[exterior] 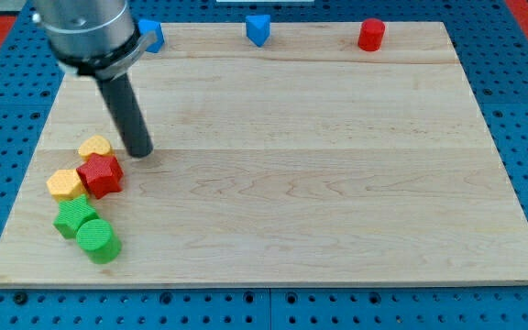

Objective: Move yellow heart towards right

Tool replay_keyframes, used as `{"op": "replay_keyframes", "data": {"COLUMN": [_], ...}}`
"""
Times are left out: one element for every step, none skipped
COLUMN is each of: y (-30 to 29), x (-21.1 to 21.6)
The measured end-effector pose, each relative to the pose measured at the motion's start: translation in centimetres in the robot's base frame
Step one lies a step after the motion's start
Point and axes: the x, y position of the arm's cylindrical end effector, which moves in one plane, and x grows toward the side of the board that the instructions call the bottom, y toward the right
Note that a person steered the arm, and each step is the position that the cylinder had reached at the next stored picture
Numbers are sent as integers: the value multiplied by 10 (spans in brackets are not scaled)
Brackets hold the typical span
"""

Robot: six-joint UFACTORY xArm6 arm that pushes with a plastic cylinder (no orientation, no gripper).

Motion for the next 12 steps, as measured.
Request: {"op": "replay_keyframes", "data": {"y": [-4, -66, -138, -152, -137, -95, -60, -27, 23, 57, 59, 59], "x": [-36, -38, -37, -19, 10, 17, 16, 14, 14, 14, 14, 15]}}
